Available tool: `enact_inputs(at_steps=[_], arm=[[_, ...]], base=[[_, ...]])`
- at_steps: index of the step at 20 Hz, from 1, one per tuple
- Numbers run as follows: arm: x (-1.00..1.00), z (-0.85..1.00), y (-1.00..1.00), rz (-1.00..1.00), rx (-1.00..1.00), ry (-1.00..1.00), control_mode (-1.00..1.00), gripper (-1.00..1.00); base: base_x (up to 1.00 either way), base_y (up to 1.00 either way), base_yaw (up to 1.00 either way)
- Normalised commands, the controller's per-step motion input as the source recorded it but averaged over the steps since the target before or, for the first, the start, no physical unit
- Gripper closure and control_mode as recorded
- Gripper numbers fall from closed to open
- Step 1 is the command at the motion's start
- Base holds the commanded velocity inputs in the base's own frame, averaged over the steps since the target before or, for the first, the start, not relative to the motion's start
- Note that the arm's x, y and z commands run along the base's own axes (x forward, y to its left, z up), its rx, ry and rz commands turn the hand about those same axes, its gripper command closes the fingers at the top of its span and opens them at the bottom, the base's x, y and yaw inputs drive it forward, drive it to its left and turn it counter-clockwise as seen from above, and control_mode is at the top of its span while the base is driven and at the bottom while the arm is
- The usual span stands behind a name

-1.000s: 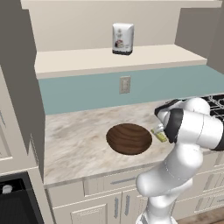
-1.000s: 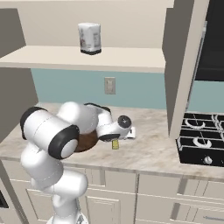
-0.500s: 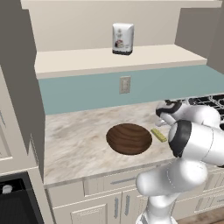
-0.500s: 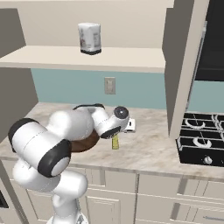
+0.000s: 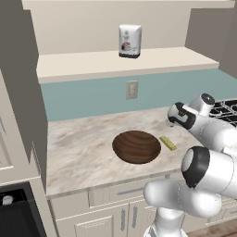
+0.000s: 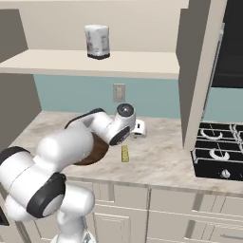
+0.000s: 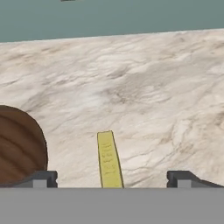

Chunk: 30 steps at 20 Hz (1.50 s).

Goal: Pick the egg and butter from the fridge and place them by the bowl for mixing.

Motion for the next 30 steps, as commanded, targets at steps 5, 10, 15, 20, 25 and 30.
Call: enact_inputs(at_steps=[5, 10, 15, 20, 25, 30], arm=[[-0.43, 0.45, 0.07, -0.11, 0.00, 0.00, -1.00, -1.00], [-0.48, 0.40, 0.19, -0.14, 0.00, 0.00, -1.00, -1.00], [-0.47, 0.40, 0.24, -0.10, 0.00, -0.01, -1.00, -1.00], [-0.42, 0.33, 0.29, -0.02, 0.00, -0.03, -1.00, -1.00], [-0.35, 0.32, 0.28, 0.00, 0.00, -0.02, -1.00, -1.00], [-0.37, 0.28, 0.28, 0.00, 0.00, -0.06, -1.00, -1.00]], base=[[0.00, 0.00, 0.00], [0.00, 0.00, 0.00], [0.00, 0.00, 0.00], [0.00, 0.00, 0.00], [0.00, 0.00, 0.00], [0.00, 0.00, 0.00]])
